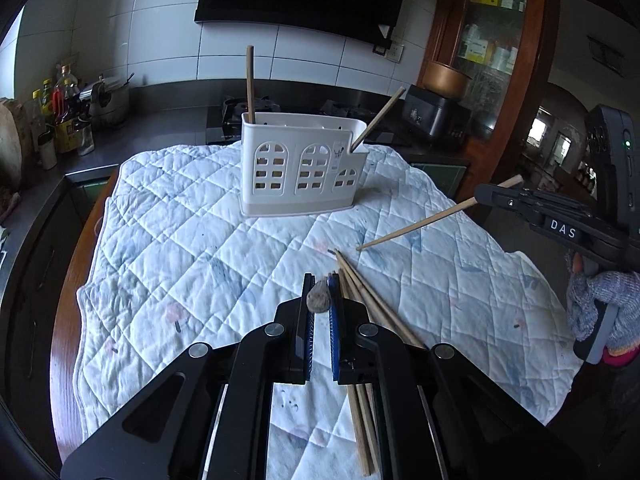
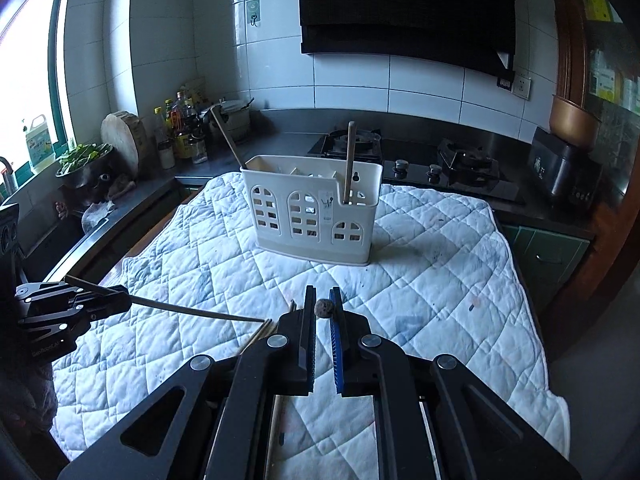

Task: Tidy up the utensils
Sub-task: 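Carry the left gripper's chopstick into the white holder and open while the right gripper does likewise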

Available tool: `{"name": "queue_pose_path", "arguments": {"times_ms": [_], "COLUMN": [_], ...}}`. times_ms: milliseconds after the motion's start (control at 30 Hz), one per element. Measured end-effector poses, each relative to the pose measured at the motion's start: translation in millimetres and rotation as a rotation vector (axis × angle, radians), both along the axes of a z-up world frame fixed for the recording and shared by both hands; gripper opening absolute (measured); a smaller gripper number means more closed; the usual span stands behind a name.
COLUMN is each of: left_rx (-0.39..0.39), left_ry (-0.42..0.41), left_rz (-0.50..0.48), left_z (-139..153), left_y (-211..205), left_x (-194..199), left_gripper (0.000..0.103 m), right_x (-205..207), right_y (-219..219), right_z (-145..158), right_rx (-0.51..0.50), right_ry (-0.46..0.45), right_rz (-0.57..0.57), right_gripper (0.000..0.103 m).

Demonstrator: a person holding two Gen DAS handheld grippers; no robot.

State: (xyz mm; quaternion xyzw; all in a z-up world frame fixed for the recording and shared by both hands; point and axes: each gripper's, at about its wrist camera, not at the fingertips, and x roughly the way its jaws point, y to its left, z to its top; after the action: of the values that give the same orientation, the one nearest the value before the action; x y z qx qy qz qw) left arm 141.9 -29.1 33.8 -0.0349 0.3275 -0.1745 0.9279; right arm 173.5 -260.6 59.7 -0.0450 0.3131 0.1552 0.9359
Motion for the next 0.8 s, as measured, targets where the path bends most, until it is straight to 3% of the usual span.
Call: {"name": "queue_pose_path", "arguments": {"times_ms": [433,800], "left_rx": [0.015,0.012], "left_ry": [-0.017,-0.162], "left_rz": [-0.030,-0.013], "left_z": [47,132], "left_y": [-3,-9], "left_x": [66,106], "left_gripper": [0.005,0.005], "right_x": [69,120], "right_y": [-3,-1], "right_z": [83,126], "right_rx": [-0.020,-0.002], "right_ry": [-0.050,-0.090], "right_rz": [-0.030,-0.064], "right_gripper": [0.007,0.007]}}
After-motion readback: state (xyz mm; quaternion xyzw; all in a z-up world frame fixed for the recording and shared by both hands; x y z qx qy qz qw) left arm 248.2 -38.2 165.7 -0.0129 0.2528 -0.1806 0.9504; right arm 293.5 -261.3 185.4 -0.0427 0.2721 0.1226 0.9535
